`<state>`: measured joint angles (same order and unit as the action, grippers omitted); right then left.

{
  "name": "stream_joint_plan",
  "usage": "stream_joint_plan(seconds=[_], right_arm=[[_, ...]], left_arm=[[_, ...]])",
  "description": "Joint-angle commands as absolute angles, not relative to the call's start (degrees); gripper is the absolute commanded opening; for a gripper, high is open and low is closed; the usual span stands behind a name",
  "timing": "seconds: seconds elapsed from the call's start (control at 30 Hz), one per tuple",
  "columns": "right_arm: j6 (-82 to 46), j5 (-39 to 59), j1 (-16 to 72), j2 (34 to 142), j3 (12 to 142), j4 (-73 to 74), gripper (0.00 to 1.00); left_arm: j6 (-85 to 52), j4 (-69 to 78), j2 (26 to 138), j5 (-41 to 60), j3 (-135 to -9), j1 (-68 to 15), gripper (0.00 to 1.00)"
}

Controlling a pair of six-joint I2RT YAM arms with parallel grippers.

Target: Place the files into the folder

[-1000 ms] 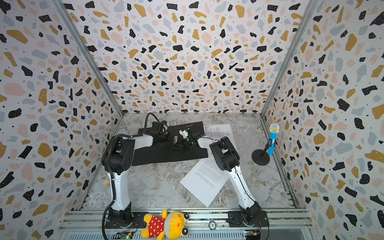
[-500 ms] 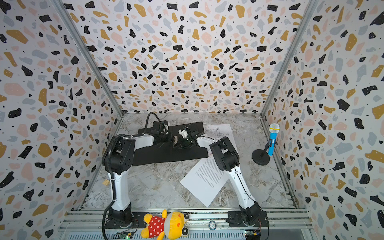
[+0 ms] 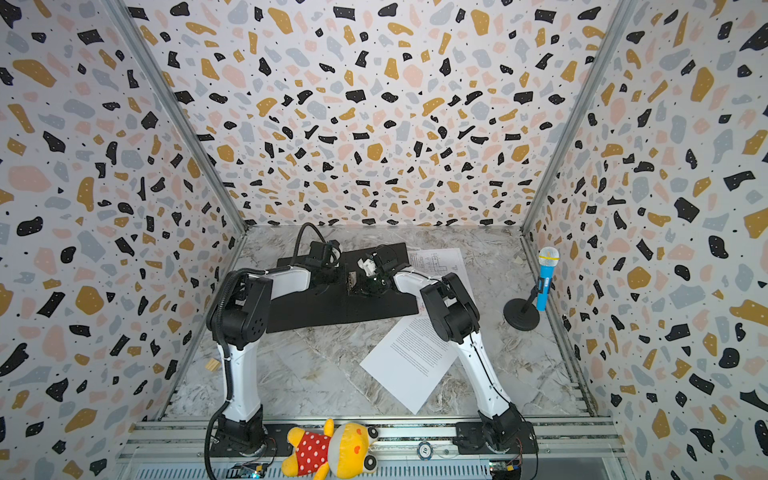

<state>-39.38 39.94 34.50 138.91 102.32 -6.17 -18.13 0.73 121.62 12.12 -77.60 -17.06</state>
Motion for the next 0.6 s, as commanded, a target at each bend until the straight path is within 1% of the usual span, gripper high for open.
stream_joint_plan(seconds=[0.0, 0.33, 0.57], right_arm=[[-38.5, 38.1, 33.4, 136.7, 99.9, -9.1, 0.0], [-41.4, 41.9, 33.4, 135.0, 98.8, -4.4, 0.0], [-43.5, 43.4, 33.4, 133.8, 97.2, -0.6, 0.0]], left_arm=[[-16.5, -3.0, 123.7, 13.0, -77.6, -17.7, 0.0], [-16.6, -2.0, 123.1, 14.5, -77.2, -17.8, 0.0], [-17.5, -1.5, 122.1, 16.6, -77.7, -17.7, 0.04]])
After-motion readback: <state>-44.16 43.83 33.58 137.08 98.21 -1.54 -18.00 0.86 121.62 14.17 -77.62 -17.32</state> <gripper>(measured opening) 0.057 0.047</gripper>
